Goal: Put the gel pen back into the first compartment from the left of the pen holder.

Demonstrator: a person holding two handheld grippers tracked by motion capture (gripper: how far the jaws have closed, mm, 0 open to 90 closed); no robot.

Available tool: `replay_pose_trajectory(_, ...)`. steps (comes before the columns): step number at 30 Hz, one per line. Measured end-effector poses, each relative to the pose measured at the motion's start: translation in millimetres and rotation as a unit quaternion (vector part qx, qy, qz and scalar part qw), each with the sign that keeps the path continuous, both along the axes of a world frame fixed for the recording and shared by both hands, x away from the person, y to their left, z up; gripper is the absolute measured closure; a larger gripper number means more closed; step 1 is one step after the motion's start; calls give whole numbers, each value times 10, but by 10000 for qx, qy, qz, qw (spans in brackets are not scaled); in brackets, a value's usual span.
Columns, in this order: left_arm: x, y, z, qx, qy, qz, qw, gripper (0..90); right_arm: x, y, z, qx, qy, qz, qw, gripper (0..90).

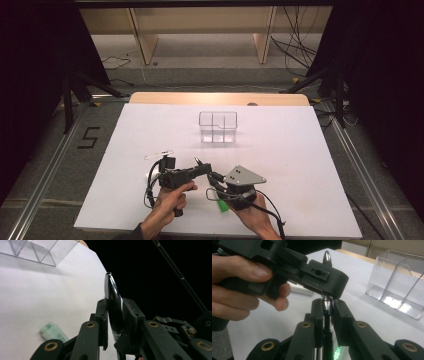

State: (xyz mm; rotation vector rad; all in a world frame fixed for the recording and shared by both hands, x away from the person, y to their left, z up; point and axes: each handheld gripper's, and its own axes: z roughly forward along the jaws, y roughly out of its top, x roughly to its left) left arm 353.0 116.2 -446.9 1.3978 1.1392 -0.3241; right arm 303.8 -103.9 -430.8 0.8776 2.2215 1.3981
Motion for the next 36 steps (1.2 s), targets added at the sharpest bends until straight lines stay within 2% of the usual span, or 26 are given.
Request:
replay_pose_trajectory(3,6,-7,-3,18,-12,-49,10000,781,8,-1,-21,-8,29,1,10000,800)
replay_pose_trajectory(8,16,2,-23,-99,67,-68,9999,791,16,-5,-33,39,48,-10,10000,798)
replay_pose_trajectory(12,12,5,-24,-126,49,-59,9999,793,25,-19,-26,72,116,9,9999,784)
replay_pose_trajectory(20,54,113,27,-171,-83,57,9998,794,34,-166,12,263,185,98,9994,606)
replay_pose_trajectory(24,78,173,86,-72,-302,151,9994,794,14,-265,-17,271,167,42,9995,514)
replay_pose_trajectory(25,89,189,102,-33,-357,180,9992,794,9,-316,-51,254,229,8,9994,470)
replay_pose_trajectory(27,116,228,132,31,-465,262,9986,794,12,-341,-74,256,265,8,9993,452)
replay_pose_trajectory(30,171,283,192,174,-669,442,9966,794,13,-428,-154,137,449,-107,9988,410)
replay_pose_trajectory(36,285,351,302,420,-959,674,9922,794,15,-512,-199,162,557,-292,9979,372)
